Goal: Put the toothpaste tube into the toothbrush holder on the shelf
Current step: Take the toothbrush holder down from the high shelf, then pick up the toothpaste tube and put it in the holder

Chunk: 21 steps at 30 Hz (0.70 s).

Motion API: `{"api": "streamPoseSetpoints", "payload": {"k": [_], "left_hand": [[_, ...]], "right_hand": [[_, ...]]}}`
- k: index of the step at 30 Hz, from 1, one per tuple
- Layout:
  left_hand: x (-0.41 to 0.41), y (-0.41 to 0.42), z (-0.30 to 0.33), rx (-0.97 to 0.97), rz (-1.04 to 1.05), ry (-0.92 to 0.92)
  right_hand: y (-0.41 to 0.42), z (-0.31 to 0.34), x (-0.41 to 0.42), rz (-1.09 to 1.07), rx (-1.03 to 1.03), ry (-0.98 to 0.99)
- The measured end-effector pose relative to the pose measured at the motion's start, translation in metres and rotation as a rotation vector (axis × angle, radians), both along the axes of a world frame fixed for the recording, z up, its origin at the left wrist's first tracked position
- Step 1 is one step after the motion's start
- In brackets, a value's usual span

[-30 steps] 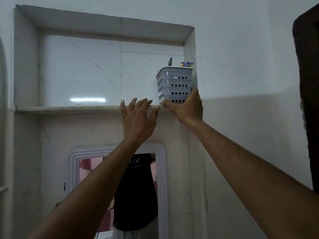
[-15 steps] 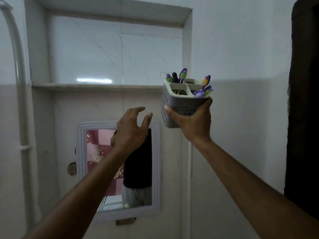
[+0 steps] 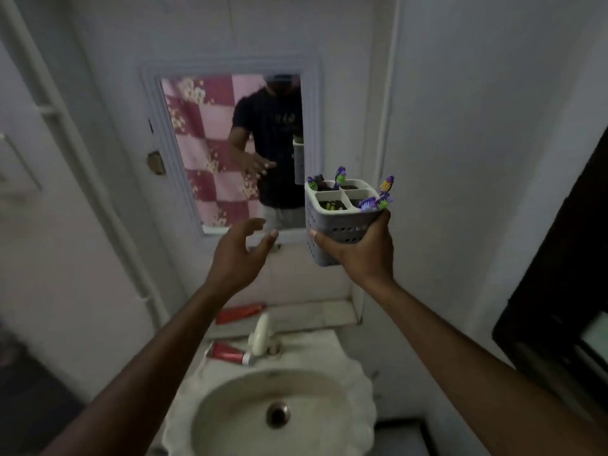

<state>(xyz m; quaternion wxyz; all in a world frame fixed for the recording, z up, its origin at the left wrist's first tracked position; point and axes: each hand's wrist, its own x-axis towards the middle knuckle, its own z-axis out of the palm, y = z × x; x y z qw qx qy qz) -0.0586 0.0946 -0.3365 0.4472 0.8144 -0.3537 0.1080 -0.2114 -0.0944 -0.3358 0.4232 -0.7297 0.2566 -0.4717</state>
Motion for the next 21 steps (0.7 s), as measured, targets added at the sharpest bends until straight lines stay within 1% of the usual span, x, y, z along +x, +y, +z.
{"api": "streamPoseSetpoints", "payload": {"k": [3,6,12,14,17,21], "left_hand": [[0.010,0.016,-0.051,0.031,0.028,0.096],[0.028,0.032,-0.107,0.121,0.042,0.189],[0.075,0.073,-0.221,0.424,0.001,0.350],[0.093,0.084,-0.252,0.546,-0.025,0.340],[0.116,0.090,-0.287,0.789,-0.096,0.270],[0.136,0.089,-0.319,1.043,-0.158,0.117]], "right_hand": [[0.010,-0.047,0.005,0.019,0.050,0.110],[0.023,-0.097,0.014,0.021,0.095,0.215],[0.047,-0.188,0.034,0.007,0.203,0.424],[0.050,-0.211,0.038,0.003,0.231,0.498],[0.056,-0.242,0.041,-0.017,0.288,0.591],[0.066,-0.270,0.050,-0.033,0.367,0.643]]}}
